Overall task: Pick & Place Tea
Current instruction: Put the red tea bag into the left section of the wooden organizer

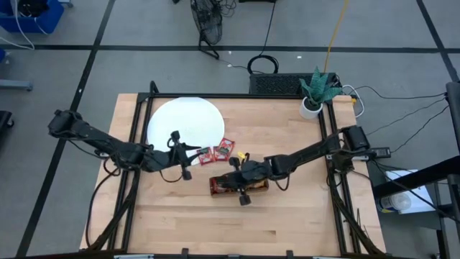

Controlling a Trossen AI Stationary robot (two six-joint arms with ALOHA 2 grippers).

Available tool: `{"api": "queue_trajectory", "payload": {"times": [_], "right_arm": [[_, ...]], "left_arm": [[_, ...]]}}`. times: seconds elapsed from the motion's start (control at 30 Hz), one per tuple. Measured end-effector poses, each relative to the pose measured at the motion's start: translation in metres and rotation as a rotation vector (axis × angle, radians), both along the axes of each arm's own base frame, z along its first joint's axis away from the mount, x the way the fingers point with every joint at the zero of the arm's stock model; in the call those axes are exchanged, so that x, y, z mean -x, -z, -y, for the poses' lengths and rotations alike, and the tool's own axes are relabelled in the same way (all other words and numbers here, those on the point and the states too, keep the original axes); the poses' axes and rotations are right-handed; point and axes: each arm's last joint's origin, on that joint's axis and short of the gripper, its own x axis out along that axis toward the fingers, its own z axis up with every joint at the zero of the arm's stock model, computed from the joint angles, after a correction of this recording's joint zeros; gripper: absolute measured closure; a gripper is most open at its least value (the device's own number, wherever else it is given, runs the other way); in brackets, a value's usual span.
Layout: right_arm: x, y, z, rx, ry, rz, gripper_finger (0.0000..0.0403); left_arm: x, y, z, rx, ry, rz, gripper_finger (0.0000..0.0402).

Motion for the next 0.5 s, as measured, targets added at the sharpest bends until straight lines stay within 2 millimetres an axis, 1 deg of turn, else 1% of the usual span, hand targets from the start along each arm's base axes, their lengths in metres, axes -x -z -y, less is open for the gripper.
{"api": "queue_trajectory", "payload": {"times": [0.1, 0.17, 0.37, 0.43, 0.5], "right_arm": [[-0.003, 0.010, 0.002, -0.009, 0.020, -0.017, 0.0403], [-0.007, 0.013, 0.001, -0.036, 0.029, 0.006, 0.0403], [-0.011, 0.033, 0.001, -0.039, 0.041, -0.036, 0.0403], [-0.012, 0.035, 0.002, -0.031, 0.055, -0.034, 0.0403], [-0.012, 0.036, 0.003, -0.001, 0.104, -0.036, 0.0403]], "left_arm": [[0.003, 0.007, -0.003, 0.011, 0.004, 0.006, 0.0311], [0.004, 0.011, -0.005, 0.011, -0.002, -0.001, 0.0311], [0.000, 0.015, -0.006, 0.025, -0.012, -0.008, 0.0311], [0.000, 0.016, -0.006, 0.027, -0.014, -0.013, 0.0311], [0.000, 0.016, -0.006, 0.033, -0.009, -0.013, 0.0311]]}}
